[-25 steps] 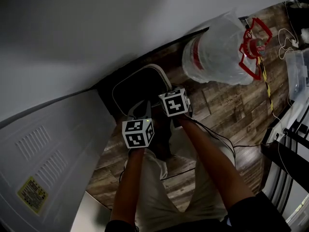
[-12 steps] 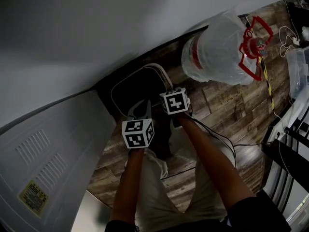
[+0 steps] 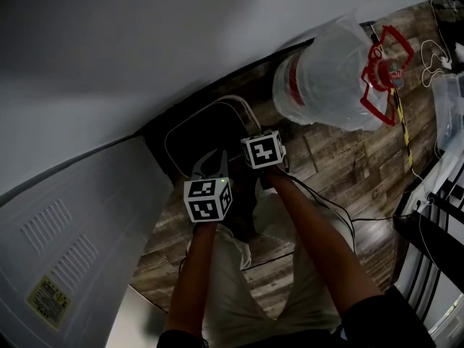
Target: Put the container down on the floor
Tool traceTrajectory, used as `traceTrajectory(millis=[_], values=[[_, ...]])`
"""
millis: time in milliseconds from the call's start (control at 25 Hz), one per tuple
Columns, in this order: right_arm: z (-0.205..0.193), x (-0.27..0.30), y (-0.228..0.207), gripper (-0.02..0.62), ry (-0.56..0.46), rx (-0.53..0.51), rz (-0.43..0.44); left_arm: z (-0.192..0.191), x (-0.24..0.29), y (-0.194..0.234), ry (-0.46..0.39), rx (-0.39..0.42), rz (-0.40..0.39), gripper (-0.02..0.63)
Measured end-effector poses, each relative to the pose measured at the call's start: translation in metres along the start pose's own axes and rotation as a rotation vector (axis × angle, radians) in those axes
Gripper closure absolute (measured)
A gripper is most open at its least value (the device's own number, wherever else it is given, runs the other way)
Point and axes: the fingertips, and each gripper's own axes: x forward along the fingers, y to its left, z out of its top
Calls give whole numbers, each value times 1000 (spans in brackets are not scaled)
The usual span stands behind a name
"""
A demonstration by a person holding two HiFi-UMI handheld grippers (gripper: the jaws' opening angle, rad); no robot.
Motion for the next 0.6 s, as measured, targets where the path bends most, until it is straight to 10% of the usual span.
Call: traceTrajectory(millis=[600], values=[[-6,12,-13,337,39,19,-4,4,14,1,2,23,-10,588]])
